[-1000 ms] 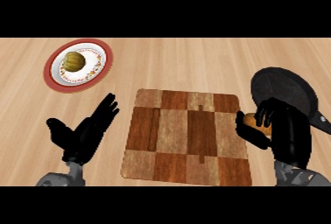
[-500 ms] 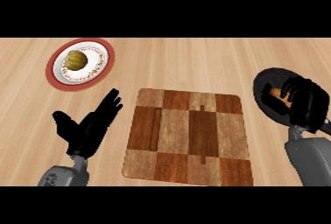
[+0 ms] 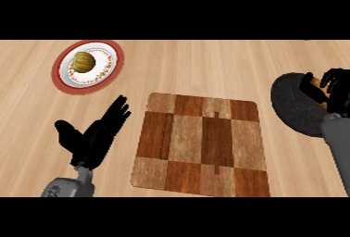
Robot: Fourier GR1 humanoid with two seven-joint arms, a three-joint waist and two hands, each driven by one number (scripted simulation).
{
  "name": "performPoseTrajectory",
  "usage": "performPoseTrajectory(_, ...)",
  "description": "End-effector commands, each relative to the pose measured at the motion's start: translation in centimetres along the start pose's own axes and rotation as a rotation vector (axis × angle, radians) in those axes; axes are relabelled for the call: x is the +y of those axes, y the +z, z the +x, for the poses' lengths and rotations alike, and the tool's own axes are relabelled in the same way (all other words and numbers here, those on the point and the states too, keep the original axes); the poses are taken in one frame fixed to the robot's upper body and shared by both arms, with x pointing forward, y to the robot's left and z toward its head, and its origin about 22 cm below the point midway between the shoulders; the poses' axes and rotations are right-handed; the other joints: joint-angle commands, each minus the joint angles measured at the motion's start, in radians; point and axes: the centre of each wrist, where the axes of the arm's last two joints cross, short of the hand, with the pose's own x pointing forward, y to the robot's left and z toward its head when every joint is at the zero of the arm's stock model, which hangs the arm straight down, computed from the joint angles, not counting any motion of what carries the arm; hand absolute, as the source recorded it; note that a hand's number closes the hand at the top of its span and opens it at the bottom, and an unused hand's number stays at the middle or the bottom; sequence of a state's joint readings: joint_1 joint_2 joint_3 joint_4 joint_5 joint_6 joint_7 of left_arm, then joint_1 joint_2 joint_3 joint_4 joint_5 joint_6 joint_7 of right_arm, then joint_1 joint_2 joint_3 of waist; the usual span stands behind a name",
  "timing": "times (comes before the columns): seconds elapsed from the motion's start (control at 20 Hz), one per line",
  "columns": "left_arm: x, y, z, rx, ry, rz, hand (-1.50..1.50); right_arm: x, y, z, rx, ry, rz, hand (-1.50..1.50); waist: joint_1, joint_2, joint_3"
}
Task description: Pick the croissant from the cutting board and place it in the pan
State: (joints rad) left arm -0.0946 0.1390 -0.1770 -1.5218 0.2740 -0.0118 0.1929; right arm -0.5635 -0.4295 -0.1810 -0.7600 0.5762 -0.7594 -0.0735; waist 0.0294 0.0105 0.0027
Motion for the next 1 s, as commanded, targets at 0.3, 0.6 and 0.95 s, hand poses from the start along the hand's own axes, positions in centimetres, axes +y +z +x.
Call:
performPoseTrajectory(0.3, -0.3, -0.6, 0.9, -0.002, -0.026, -0.034, 0.0, -0.2, -1.1, -5.3, 0.181, 0.178, 0.258, -1.5, 0.038, 0.017, 0.002)
performPoseTrajectory(0.6, -0.9, 0.0, 0.3, -0.007, -0.009, -0.032, 0.0, 0.0, -2.1, -3.9, 0.154, -0.091, 0.236, -1.5, 0.026, 0.01, 0.004)
performPoseTrajectory(0.95, 0.9, 0.5, -0.2, -0.004, 0.005, -0.01, 0.0, -1.5, -2.6, -5.5, 0.21, -0.465, 0.12, -1.5, 0.008, 0.008, 0.003)
